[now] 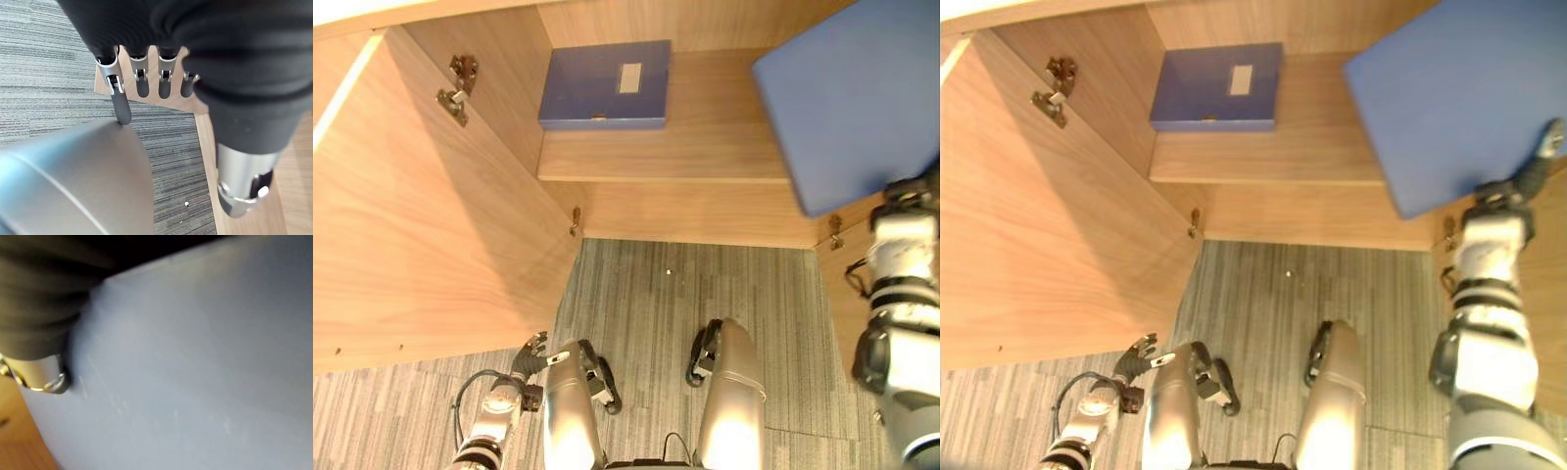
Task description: Walk over to the cabinet, pick up the folder, carry it to the office cabinet, place the folder inside the office cabinet, then close the office cabinet door
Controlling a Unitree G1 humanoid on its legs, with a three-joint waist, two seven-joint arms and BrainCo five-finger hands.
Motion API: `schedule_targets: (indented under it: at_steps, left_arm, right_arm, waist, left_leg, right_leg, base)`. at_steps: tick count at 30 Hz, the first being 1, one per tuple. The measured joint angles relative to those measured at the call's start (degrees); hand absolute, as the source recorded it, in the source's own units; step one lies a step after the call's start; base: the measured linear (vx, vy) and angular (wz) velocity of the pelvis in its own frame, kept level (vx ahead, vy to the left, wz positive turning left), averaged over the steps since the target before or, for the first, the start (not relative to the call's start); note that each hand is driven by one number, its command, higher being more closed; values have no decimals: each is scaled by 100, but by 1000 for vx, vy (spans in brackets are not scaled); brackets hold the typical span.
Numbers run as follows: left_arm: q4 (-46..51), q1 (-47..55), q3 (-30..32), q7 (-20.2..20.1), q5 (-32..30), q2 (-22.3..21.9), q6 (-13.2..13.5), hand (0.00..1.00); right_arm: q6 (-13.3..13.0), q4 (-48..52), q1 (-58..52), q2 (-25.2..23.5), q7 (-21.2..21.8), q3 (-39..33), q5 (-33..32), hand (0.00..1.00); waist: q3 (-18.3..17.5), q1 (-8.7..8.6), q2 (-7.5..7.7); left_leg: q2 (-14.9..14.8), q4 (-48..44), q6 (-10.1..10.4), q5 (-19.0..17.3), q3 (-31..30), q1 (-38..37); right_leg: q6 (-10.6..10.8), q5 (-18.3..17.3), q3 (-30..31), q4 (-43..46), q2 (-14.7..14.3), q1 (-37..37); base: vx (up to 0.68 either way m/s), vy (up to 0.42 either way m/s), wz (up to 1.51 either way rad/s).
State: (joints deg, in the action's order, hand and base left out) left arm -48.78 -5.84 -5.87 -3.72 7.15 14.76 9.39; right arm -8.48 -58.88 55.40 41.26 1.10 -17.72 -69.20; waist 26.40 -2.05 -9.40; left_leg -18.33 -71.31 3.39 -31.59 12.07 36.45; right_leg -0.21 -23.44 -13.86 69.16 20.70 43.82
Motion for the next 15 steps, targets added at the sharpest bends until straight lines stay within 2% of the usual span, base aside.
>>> schedule_targets:
  at_steps: [3, 5, 9, 12, 15]
  left_arm:
    - [-88, 17, -336, -13, 0, -58, -150, 0]
    - [-27, 96, -330, -18, 147, -191, -220, 0]
    - [280, 285, -335, -25, 194, -219, -240, 0]
    - [416, 355, -341, -41, 189, -217, -253, 0]
    - [578, 451, -262, -51, 191, -211, -244, 0]
  right_arm:
    - [152, -286, 513, 159, -98, -150, -79, 100]
    - [311, -397, 858, 400, -252, -540, -215, 100]
    - [567, -497, 1277, 615, -467, -806, -405, 100]
    - [721, -507, 1425, 701, -515, -738, -400, 100]
    - [767, -609, 1478, 796, -585, -514, -443, 100]
  waist:
    - [16, 77, -159]
    - [59, 215, -253]
    - [98, 302, -316]
    - [108, 334, -357]
    - [109, 376, -367]
  left_leg:
    - [25, -43, 32, 30, 5, 168]
    - [117, -112, 41, 43, -15, 346]
    - [186, -210, 44, 45, 38, 488]
    - [150, -276, 43, 43, 87, 578]
    - [53, -442, 39, 38, 122, 771]
  right_leg:
    - [-11, -6, 19, 99, 68, 203]
    - [-50, -73, -1, 269, 231, 389]
    - [-84, -223, 9, 559, 497, 601]
    - [-105, -267, -6, 641, 541, 712]
    - [-143, -330, 15, 820, 568, 918]
  base:
    - [38, 4, 2]
    - [58, -8, 20]
    - [56, -19, 18]
    - [43, -22, 1]
    - [25, -32, 3]
